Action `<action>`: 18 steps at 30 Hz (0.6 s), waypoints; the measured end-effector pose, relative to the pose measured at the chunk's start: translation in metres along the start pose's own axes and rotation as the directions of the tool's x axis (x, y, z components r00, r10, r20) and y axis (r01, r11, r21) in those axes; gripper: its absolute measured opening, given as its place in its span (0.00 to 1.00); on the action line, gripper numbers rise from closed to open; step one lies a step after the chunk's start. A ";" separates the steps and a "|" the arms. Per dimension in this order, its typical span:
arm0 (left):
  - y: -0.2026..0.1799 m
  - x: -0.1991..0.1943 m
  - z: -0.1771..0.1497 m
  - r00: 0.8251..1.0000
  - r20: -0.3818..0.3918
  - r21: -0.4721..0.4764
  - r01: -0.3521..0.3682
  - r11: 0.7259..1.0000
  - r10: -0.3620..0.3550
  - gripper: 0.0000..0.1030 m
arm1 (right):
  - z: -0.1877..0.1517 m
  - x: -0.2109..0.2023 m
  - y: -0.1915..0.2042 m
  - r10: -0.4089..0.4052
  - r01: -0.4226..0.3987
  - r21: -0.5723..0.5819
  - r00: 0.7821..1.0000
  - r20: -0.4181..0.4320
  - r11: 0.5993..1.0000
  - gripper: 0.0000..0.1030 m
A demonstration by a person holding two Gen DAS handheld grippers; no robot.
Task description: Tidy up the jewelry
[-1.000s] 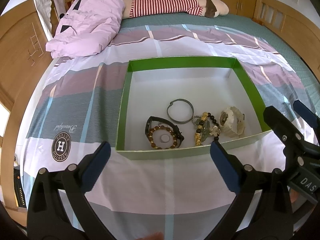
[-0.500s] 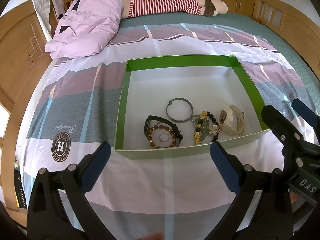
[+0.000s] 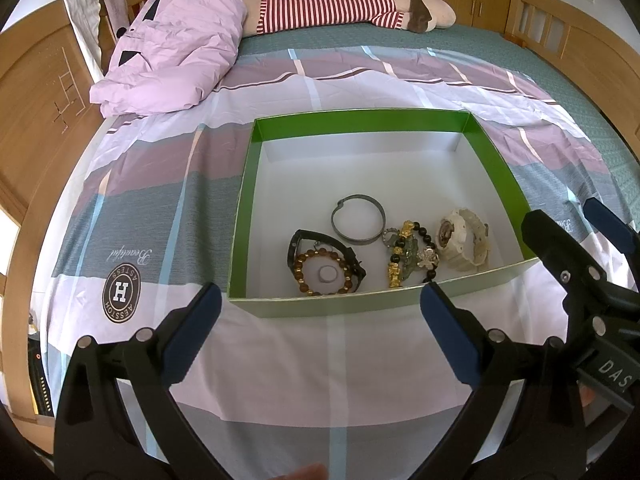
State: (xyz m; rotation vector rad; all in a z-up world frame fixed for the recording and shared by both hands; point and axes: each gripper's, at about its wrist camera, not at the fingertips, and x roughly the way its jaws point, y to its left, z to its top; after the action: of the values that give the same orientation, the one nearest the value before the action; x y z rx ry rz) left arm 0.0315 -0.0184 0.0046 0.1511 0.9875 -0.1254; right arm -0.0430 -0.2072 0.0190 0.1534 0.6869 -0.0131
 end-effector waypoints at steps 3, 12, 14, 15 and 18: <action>0.000 0.000 0.000 1.000 0.000 -0.001 0.001 1.000 -0.001 0.98 | 0.000 0.000 0.000 0.001 -0.001 0.000 1.000 0.000 1.000 0.99; 0.000 0.000 0.000 1.000 0.001 0.000 0.000 1.000 0.000 0.98 | 0.000 0.000 -0.001 0.001 -0.001 0.000 1.000 0.000 1.000 0.99; 0.000 0.000 0.000 1.000 -0.001 0.000 0.001 1.000 -0.001 0.98 | 0.000 0.000 -0.001 0.001 -0.001 0.000 1.000 0.000 1.000 0.99; 0.000 0.000 0.000 1.000 -0.001 0.001 0.000 1.000 0.000 0.98 | 0.000 0.000 -0.001 0.000 0.000 0.000 1.000 0.000 1.000 0.99; 0.000 0.001 0.000 1.000 -0.003 0.000 0.004 1.000 -0.004 0.98 | 0.000 0.000 -0.001 0.001 -0.001 0.001 1.000 0.000 1.000 0.99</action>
State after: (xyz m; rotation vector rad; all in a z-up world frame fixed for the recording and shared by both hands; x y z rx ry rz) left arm 0.0319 -0.0182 0.0040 0.1495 0.9903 -0.1294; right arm -0.0429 -0.2084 0.0188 0.1551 0.6869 -0.0124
